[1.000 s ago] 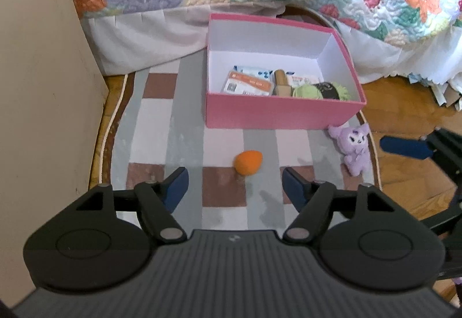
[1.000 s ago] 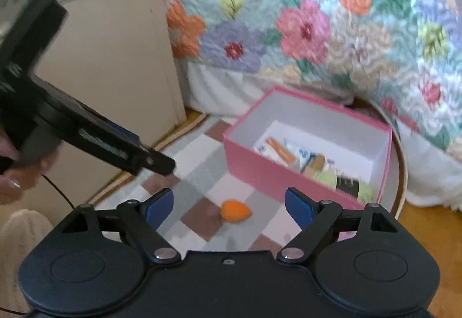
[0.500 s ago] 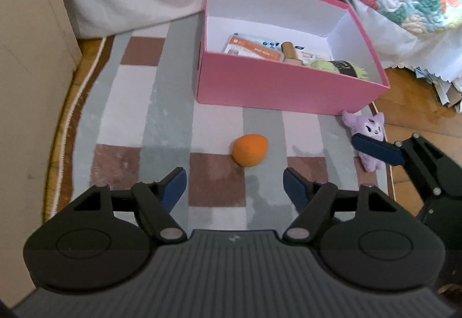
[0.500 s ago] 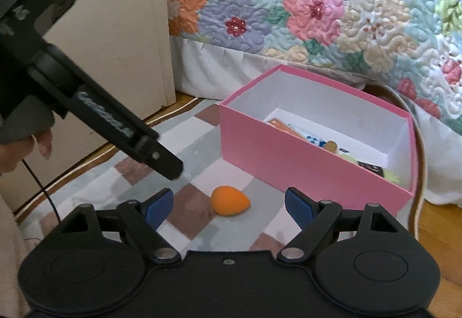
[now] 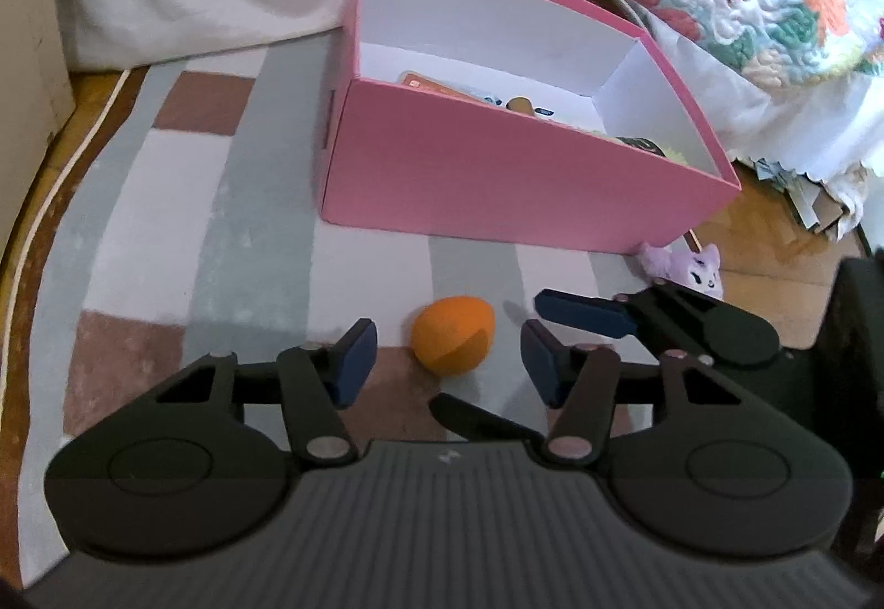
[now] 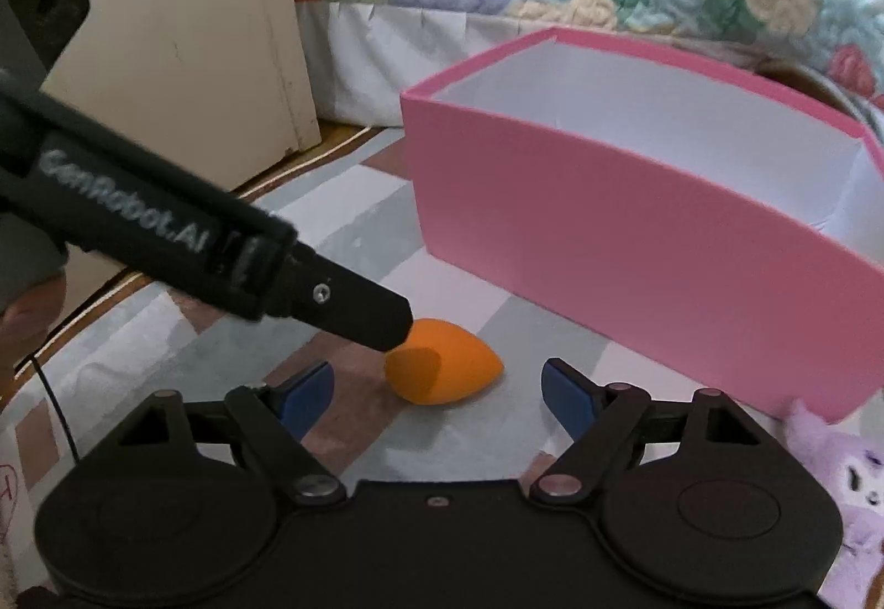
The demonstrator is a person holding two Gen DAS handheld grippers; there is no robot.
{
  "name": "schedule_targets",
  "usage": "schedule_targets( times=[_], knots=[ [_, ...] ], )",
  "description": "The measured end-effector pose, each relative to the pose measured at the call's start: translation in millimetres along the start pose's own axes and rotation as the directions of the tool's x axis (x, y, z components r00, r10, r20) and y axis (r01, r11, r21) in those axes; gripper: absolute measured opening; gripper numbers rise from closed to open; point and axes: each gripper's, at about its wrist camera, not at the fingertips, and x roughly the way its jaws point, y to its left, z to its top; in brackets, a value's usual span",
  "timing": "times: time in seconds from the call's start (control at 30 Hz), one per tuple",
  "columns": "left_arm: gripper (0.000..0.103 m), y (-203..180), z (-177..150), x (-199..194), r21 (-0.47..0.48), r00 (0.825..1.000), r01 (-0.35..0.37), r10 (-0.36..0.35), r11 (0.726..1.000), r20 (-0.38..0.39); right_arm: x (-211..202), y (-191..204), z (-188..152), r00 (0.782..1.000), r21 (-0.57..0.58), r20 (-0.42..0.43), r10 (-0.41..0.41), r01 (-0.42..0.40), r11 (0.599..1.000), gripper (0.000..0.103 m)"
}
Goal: Organize objects
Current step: 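Move the right gripper down around the orange teardrop sponge, then close the right gripper on the orange sponge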
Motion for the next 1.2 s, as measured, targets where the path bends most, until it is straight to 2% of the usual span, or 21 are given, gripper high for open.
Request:
schedule_targets(
  times=[0.2, 0.27, 0.37, 0.43, 0.47, 0.5, 0.87, 1.2],
  knots=[
    [0.047, 10, -2, 28, -0.045, 0.997, -0.037, 0.033, 0.998, -0.075, 21, -5, -2, 1.000, 0.014, -0.024, 0.005, -0.004, 1.000, 0.082],
    [0.042, 12, -2, 29, -0.070, 0.998, 0.006, -0.010, 0.998, -0.067, 27, -9, -4, 1.000, 0.023, -0.022, -0.023, 0.023, 0.999, 0.082],
    [0.031, 8, -3, 29, -0.057, 0.998, 0.034, -0.037, 0.998, -0.060, 31, -15, -7, 1.000, 0.053, -0.012, -0.003, 0.004, 0.999, 0.081],
    [0.028, 5, -5, 28, -0.037, 0.998, 0.029, -0.031, 0.999, -0.051, 30, -15, -6, 0.999, 0.038, -0.008, 0.034, -0.033, 0.999, 0.061],
    [0.028, 3, -5, 27, -0.029, 0.998, 0.026, -0.028, 0.999, -0.048, 29, -14, -6, 0.998, 0.032, -0.009, 0.057, -0.057, 0.998, 0.056],
    [0.025, 3, -5, 26, -0.026, 0.998, 0.029, -0.031, 0.999, -0.046, 29, -13, -5, 0.998, 0.026, -0.011, 0.065, -0.065, 0.998, 0.055],
    [0.025, -9, -11, 17, -0.017, 0.996, 0.037, -0.038, 0.999, -0.079, 11, -6, -10, 0.999, 0.035, -0.032, 0.042, -0.040, 0.999, 0.053],
    [0.025, -39, -34, -13, -0.027, 0.989, 0.061, -0.064, 0.998, -0.135, -29, -4, -20, 0.989, 0.078, -0.132, 0.072, -0.062, 0.995, 0.053]
  ],
)
